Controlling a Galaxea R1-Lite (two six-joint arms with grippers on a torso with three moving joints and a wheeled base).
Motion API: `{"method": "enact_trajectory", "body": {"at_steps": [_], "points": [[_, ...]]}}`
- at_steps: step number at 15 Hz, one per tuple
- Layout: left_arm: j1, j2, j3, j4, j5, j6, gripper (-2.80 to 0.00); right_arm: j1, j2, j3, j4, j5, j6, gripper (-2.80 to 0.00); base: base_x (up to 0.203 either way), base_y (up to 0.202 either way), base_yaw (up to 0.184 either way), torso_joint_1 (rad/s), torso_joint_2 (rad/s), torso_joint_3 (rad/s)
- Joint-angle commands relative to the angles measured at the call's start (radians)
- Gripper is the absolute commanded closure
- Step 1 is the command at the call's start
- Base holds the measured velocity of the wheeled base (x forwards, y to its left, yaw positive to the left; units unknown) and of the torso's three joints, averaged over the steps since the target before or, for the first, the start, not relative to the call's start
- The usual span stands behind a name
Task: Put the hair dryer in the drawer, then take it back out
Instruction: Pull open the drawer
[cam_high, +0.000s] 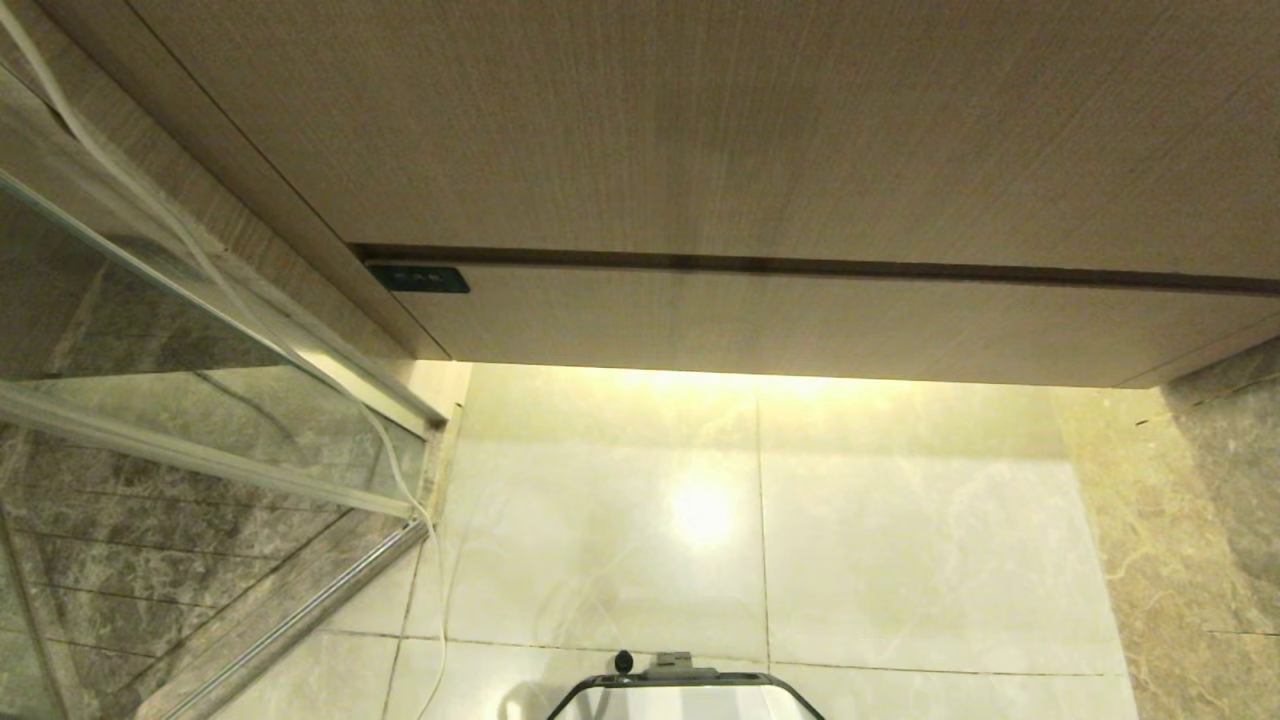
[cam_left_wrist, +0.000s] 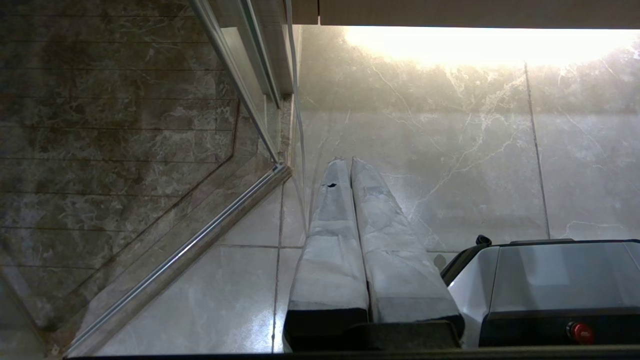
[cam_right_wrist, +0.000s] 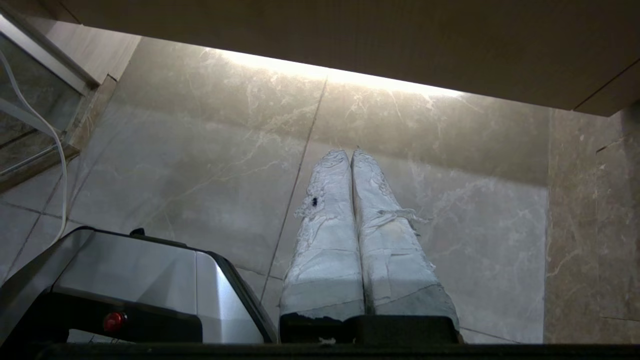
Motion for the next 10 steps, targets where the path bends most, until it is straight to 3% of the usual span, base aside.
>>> {"method": "enact_trajectory", "body": {"at_steps": [1,4,7,10], "points": [[0.0,0.0,0.001,0.0,0.001,0.0,0.0,0.0,-0.039,-0.095,0.016,0.007,-0.005,0.0,0.0,0.0,0.0,0.0,0.0,0.0],[0.0,0.0,0.002,0.0,0.0,0.0,0.0,0.002,0.08,-0.545,0.191,0.034,-0.006,0.0,0.0,0.0,0.0,0.0,0.0,0.0],[0.0,0.0,0.001,0.0,0.0,0.0,0.0,0.044,0.472,-0.98,0.546,0.096,-0.024,0.0,0.0,0.0,0.0,0.0,0.0,0.0],[0.0,0.0,0.002,0.0,0.001,-0.002,0.0,0.167,0.861,-1.204,0.801,0.223,-0.078,0.0,0.0,0.0,0.0,0.0,0.0,0.0]]}}
